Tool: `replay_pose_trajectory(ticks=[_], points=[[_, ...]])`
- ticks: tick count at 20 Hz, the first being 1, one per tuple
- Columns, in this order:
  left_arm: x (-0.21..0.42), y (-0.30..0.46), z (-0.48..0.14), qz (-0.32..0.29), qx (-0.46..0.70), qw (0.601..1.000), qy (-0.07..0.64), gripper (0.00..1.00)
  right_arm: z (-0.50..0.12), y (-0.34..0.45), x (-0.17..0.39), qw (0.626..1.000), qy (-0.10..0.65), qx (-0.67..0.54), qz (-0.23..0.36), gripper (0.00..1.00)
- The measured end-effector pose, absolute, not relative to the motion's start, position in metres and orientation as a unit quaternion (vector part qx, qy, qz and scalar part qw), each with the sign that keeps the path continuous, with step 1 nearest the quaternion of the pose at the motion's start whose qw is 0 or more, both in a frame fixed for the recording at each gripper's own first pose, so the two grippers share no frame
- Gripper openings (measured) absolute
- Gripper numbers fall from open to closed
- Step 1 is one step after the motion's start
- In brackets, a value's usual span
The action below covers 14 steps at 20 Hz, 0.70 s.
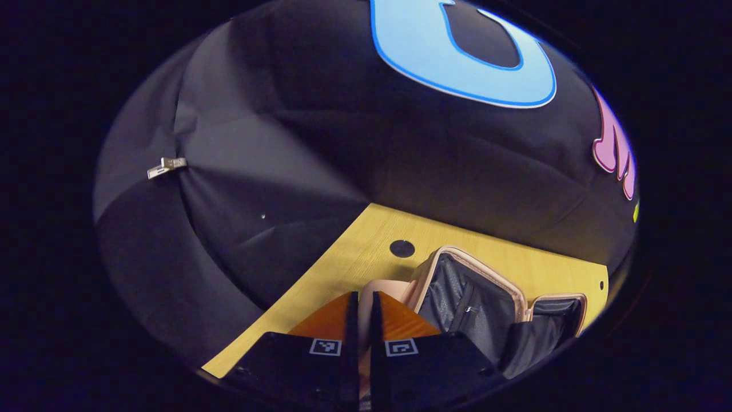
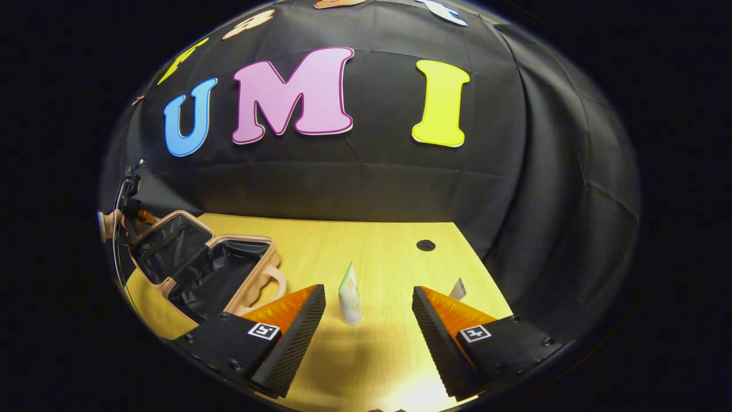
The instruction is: First open the suitcase, pack the skin care products into it, and then close the suitcase.
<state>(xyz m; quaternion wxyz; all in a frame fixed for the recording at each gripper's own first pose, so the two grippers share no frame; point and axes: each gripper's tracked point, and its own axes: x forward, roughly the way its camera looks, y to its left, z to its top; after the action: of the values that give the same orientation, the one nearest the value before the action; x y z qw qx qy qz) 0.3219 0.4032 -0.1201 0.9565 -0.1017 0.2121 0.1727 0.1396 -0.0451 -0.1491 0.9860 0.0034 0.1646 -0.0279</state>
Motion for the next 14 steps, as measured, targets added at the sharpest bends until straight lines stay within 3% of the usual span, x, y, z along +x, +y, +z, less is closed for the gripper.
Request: replay_pose_trajectory(ticks=[2,4,5,7,8,9,10,11,14], points=[[0.326,0.41,-0.142,0.183,-0.092,0.953,0.224,0.13,-0.149,-0.05,0.141,0.987,0.159,-0.005,-0.04,0.97],[0.321,0.427,-0.148,0.222,-0.06,0.947,0.226,0.25,-0.148,-0.054,0.137,0.987,0.154,-0.006,-0.048,0.97],[0.321,0.426,-0.143,0.217,-0.059,0.95,0.216,0.34,-0.147,-0.055,0.135,0.987,0.154,-0.005,-0.051,0.97],[0.322,0.413,-0.119,0.196,-0.07,0.962,0.179,0.33,-0.142,-0.06,0.13,0.987,0.149,-0.001,-0.056,0.97],[0.321,0.404,-0.101,0.193,-0.071,0.966,0.155,0.37,-0.139,-0.063,0.129,0.988,0.145,0.002,-0.059,0.97],[0.315,0.39,-0.081,0.186,-0.07,0.971,0.133,0.63,-0.136,-0.066,0.13,0.988,0.142,0.005,-0.061,0.96],[0.306,0.376,-0.058,0.178,-0.067,0.976,0.11,0.76,-0.132,-0.07,0.129,0.988,0.139,0.007,-0.064,0.97],[0.297,0.358,-0.036,0.169,-0.059,0.98,0.091,0.95,-0.128,-0.075,0.128,0.989,0.134,0.01,-0.067,0.97],[0.261,0.29,0.021,0.156,-0.026,0.987,0.025,0.96,-0.114,-0.09,0.121,0.99,0.121,0.015,-0.074,0.97]])
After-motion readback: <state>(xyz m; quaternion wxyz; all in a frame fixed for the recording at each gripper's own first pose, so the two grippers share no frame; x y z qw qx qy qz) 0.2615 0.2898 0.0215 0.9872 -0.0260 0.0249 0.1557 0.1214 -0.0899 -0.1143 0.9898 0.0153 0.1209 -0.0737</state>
